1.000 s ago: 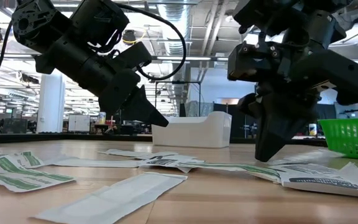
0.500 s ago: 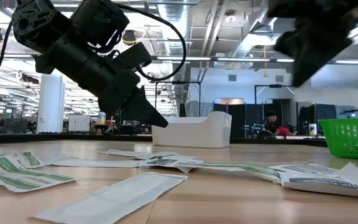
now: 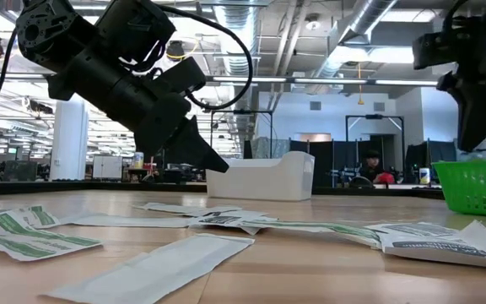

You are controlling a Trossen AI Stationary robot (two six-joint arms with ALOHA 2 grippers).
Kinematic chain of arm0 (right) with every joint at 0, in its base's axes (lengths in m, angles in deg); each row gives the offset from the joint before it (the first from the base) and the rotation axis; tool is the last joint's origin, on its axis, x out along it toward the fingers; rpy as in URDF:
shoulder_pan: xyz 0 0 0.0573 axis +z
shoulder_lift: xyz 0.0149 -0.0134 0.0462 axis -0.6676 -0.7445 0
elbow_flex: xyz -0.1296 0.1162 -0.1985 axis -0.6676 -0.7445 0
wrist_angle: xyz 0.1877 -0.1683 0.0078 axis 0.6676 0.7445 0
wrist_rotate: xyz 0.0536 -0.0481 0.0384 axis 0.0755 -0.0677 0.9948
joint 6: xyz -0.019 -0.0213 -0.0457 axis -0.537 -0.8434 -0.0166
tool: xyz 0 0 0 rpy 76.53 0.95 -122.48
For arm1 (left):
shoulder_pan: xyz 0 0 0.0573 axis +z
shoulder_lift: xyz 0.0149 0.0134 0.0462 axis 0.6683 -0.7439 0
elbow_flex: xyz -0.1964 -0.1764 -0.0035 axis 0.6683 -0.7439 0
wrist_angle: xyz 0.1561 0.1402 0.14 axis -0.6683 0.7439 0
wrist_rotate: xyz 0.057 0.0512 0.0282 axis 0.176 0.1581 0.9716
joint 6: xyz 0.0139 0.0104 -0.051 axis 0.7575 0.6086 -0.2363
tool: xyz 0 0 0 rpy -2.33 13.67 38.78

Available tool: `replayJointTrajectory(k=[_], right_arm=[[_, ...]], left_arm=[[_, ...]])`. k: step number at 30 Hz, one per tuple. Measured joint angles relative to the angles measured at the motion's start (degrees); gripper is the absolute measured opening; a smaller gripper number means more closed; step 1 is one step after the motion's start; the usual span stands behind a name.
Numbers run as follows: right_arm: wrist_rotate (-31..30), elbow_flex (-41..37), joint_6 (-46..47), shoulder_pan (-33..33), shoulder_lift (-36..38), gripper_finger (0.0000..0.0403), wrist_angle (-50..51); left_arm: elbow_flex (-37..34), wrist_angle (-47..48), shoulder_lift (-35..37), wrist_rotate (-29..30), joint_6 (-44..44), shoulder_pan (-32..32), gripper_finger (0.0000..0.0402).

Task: Pick & Place First Aid Supplies
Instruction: Put the bandage pack into the green bin

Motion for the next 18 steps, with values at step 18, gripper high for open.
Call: replayJointTrajectory(k=[18], right_arm=[[-2.8,3.7,-29.0,-1.7,-7.4,0.0069,-43.3]], left_arm=[[0.0,-1.0,0.0,0.0,0.1,-0.3,0.0079]])
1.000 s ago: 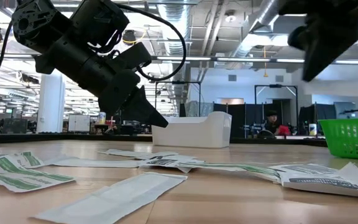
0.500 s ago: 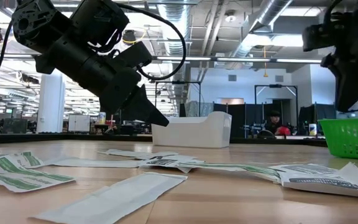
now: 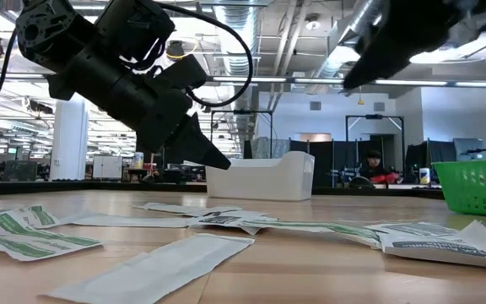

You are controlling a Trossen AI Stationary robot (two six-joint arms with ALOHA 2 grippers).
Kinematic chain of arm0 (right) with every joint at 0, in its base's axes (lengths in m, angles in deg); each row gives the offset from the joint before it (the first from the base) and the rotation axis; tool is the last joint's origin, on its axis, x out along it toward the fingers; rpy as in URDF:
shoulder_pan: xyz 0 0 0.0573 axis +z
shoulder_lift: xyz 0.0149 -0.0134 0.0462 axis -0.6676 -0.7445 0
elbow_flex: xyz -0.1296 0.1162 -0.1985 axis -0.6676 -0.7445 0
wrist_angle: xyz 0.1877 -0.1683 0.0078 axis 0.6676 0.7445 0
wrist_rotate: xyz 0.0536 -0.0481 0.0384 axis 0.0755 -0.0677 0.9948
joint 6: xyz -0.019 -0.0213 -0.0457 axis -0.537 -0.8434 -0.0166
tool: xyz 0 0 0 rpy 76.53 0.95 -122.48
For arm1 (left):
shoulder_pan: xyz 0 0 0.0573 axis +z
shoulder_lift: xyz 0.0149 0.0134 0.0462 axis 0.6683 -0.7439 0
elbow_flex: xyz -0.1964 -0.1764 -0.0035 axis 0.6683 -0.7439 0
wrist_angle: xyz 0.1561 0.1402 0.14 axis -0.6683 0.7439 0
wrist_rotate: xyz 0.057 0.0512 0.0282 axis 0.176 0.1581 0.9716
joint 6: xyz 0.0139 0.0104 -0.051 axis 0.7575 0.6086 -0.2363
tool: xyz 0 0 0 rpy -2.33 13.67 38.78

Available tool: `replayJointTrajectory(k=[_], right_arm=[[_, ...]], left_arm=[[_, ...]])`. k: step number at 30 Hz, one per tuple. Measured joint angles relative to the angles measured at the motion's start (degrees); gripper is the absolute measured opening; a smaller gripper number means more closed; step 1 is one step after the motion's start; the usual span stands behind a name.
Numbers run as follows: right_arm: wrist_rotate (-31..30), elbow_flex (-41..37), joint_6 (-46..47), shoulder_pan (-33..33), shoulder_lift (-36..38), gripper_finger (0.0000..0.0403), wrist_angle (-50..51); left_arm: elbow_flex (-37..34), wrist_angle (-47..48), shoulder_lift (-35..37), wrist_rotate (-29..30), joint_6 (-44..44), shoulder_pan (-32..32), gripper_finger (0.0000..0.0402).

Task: Pick & Place First Aid Supplies
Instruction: Put the bandage pack into the green bin

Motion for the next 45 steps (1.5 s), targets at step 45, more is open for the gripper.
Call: replayJointTrajectory(k=[45], right_arm=[[30.7,2.5,6.7,-5.5,-23.0,0.0069,-18.5]], left_arm=[[0.0,-0.1,0.0,0.0,0.4,0.3,0.0079]])
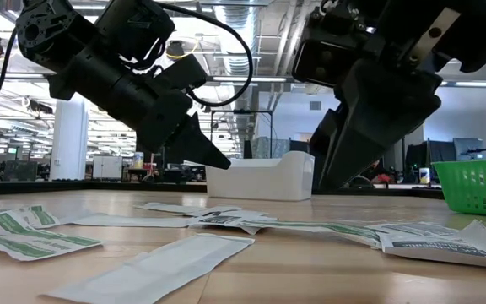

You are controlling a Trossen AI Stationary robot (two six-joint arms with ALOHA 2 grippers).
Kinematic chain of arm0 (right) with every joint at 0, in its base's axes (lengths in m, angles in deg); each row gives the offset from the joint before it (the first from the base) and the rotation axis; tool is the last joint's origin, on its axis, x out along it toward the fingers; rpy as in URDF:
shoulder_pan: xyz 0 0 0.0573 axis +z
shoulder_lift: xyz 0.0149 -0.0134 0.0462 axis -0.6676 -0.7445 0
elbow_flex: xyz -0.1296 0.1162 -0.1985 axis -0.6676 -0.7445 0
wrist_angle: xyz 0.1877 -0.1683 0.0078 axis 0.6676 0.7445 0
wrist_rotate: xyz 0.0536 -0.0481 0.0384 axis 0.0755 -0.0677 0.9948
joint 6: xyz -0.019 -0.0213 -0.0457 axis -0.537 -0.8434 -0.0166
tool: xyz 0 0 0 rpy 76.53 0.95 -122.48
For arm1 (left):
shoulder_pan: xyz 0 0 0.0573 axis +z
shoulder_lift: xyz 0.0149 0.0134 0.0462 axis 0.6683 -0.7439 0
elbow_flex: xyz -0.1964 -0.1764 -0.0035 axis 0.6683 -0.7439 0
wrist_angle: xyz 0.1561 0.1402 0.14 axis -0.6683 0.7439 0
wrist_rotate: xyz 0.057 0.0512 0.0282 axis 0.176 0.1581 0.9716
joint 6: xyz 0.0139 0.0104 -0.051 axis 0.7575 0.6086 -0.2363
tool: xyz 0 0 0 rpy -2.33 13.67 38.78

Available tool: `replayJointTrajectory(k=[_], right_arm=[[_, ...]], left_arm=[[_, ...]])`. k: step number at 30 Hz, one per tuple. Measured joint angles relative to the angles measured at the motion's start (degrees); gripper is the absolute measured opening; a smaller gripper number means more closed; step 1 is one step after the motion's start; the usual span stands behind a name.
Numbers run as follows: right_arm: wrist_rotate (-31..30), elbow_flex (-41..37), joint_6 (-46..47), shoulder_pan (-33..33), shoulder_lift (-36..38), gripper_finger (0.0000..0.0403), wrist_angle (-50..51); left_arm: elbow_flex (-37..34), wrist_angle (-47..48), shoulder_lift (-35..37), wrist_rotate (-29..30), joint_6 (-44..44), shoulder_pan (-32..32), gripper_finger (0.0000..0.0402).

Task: Pick & Place First Aid Supplies
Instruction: Put the bandage pack into the green bin

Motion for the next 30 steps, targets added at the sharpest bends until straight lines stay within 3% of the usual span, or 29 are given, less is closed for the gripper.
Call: replayJointTrajectory(k=[17,30], right_arm=[[-2.1,0.0,5.5,0.2,-4.7,0.0069,-3.0],[-1.1,0.0,8.3,0.6,-4.7,0.0069,-3.2]], left_arm=[[0.0,-2.3,0.1,0.2,-0.4,1.7,0.0079],[0.0,-2.6,0.1,0.2,-12.5,0.8,0.0079]])
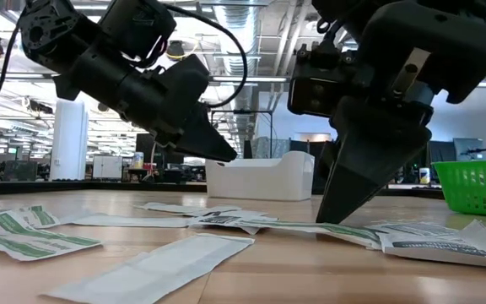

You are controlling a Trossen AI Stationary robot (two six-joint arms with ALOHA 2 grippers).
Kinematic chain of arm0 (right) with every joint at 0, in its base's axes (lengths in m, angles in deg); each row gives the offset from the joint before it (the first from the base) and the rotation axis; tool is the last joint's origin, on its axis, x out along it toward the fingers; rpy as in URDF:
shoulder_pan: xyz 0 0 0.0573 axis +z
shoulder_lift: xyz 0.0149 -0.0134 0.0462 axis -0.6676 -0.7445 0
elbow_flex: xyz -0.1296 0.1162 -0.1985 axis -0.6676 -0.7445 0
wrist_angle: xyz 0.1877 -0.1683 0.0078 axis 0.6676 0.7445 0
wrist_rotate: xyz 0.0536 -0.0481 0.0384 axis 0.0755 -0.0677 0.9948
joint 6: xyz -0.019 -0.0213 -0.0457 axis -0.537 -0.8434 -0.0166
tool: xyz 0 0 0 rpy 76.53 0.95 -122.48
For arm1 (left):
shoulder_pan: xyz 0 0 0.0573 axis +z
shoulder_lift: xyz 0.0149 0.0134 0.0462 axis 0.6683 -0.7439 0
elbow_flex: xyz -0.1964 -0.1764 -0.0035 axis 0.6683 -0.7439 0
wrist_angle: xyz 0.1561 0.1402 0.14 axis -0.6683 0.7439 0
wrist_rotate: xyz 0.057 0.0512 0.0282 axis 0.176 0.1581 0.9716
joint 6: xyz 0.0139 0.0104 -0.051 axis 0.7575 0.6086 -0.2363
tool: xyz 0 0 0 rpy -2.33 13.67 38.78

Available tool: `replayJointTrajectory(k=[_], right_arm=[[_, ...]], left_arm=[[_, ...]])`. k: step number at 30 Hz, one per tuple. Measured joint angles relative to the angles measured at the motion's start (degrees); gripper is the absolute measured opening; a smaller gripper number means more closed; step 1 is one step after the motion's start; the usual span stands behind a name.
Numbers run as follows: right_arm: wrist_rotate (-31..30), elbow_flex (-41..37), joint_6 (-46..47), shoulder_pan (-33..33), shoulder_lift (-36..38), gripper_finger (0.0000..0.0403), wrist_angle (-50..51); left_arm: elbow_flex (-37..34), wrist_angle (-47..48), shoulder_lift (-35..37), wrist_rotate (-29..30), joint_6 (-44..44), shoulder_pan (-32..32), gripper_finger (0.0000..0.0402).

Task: Pick & Place First Aid Supplies
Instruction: Put the bandage pack into the green bin

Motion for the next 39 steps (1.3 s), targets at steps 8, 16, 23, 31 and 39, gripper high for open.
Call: replayJointTrajectory(k=[8,16,23,31,39], right_arm=[[-1.1,0.0,-1.6,2.3,-0.1,0.0069,-1.5],[-2.4,0.0,-1.9,2.7,-0.3,0.0069,-2.8],[-2.6,0.0,-1.9,2.7,-0.3,0.0069,-3.1],[-2.7,0.0,-1.9,2.7,-0.3,0.0069,-3.1],[-2.8,0.0,-2.0,2.6,-0.3,0.0069,-3.0]], left_arm=[[0.0,-2.1,0.0,-0.2,-1.1,-5.8,0.0067],[0.8,-18.9,-6.9,-3.8,2.1,-12.5,0.0032],[8.9,-20.4,-18.5,-11.9,2.2,-13.6,0.0007],[12.7,-16.5,-22.7,-18.8,1.9,-13.7,0.0006],[12.7,-12.5,-22.1,-21.3,1.6,-13.9,0.0005]])
